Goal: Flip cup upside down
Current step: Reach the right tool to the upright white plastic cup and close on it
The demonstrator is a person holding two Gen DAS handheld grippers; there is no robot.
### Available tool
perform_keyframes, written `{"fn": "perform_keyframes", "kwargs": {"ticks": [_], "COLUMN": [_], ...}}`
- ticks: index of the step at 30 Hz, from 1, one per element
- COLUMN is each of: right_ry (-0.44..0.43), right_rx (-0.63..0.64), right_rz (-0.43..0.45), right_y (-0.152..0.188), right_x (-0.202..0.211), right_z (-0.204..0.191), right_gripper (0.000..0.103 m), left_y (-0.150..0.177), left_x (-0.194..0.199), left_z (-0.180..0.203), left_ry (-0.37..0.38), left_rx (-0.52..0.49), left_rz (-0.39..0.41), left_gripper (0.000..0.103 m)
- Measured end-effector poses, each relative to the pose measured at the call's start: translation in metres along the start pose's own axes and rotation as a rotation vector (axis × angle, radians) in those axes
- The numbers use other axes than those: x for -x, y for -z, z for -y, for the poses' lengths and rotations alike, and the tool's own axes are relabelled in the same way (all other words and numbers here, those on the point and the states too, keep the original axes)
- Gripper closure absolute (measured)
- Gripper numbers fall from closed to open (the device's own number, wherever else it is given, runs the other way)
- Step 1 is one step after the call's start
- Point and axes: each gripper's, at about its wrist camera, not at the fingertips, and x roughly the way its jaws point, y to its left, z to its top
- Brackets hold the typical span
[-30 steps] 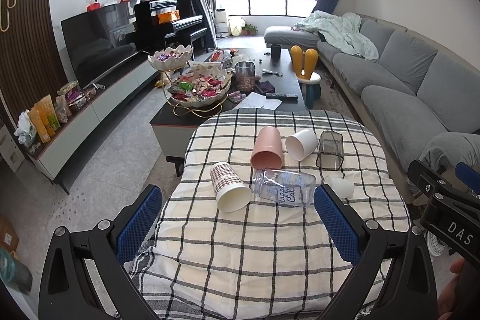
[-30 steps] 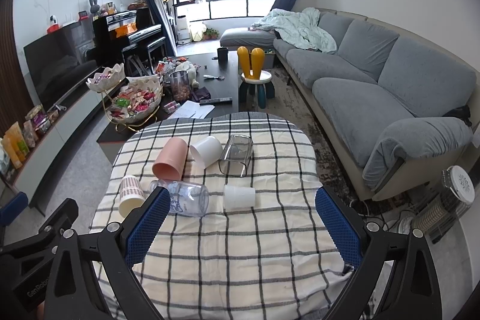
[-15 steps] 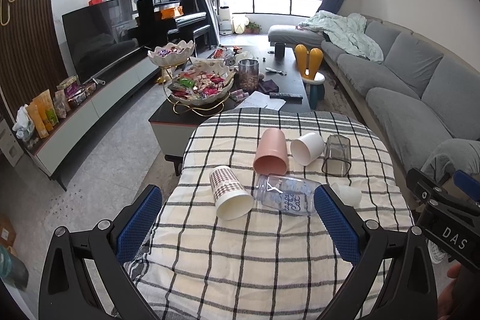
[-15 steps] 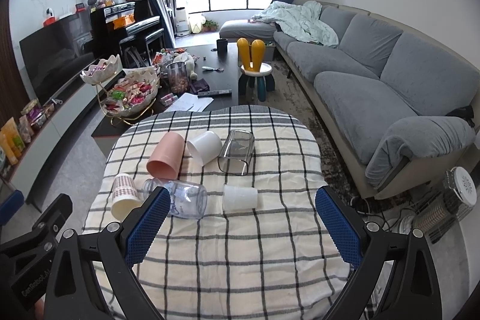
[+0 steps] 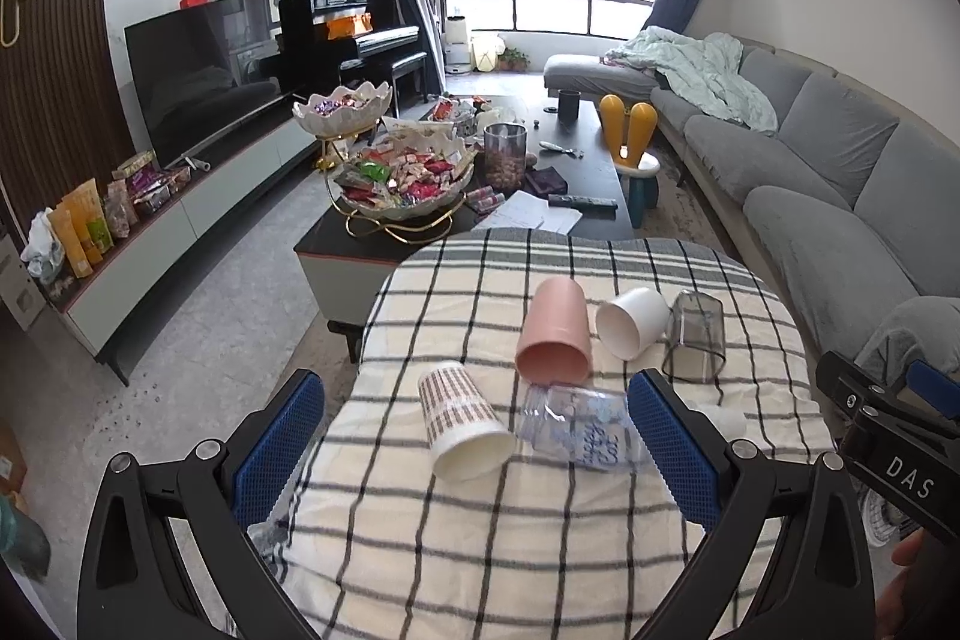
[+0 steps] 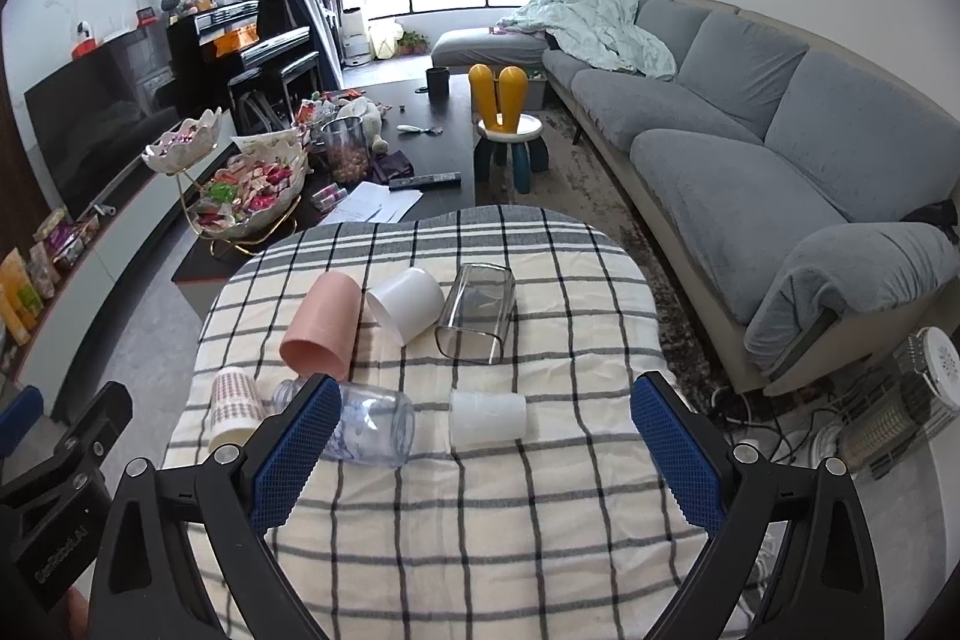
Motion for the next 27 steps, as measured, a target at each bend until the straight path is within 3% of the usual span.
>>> {"fn": "perform_keyframes", "kwargs": {"ticks": [12, 20, 27], "right_ry": [-0.080, -0.164, -0.219], "right_rx": [-0.182, -0.348, -0.512], "right_rz": [-0.128, -0.245, -0.408], "right_y": [-0.025, -0.045, -0.061], "right_x": [-0.082, -0.146, -0.204], "right_z": [-0.010, -0.018, -0.019], "right_gripper": [0.005, 0.006, 0.007], "left_y": [-0.046, -0.089, -0.123], "left_x": [-0.061, -0.118, -0.162], "left_z": [-0.011, -0.004, 0.005], "left_ry": [-0.004, 0.052, 0.088], "left_rx": [-0.033, -0.133, -0.175], "left_rz": [0.063, 0.021, 0.003], "left_gripper": [0.000, 0.000, 0.000]}}
